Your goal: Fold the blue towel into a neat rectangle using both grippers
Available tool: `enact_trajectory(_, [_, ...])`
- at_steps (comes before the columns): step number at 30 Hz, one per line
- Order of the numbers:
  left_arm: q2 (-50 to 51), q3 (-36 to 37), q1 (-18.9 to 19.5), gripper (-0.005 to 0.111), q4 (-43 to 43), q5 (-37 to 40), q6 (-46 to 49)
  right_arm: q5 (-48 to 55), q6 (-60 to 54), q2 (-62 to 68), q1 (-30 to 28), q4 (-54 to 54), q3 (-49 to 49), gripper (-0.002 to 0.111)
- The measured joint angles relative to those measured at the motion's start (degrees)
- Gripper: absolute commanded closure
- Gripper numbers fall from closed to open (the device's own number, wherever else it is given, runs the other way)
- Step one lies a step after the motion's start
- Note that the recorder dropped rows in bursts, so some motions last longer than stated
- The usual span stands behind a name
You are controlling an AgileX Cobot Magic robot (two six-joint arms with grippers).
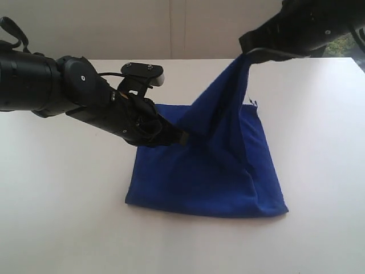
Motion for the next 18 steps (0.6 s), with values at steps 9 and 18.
enact_trajectory(9, [0.0, 0.0, 0.0, 0.107, 0.0, 0.5, 0.1, -2.7, 11.3, 11.4, -0.2, -14.0, 0.0, 0.108])
enact_trajectory(18, [0.0, 0.0, 0.0, 0.107, 0.0, 1.5, 0.1, 1.7, 11.7, 7.8, 2.7, -12.4, 0.0, 0.108])
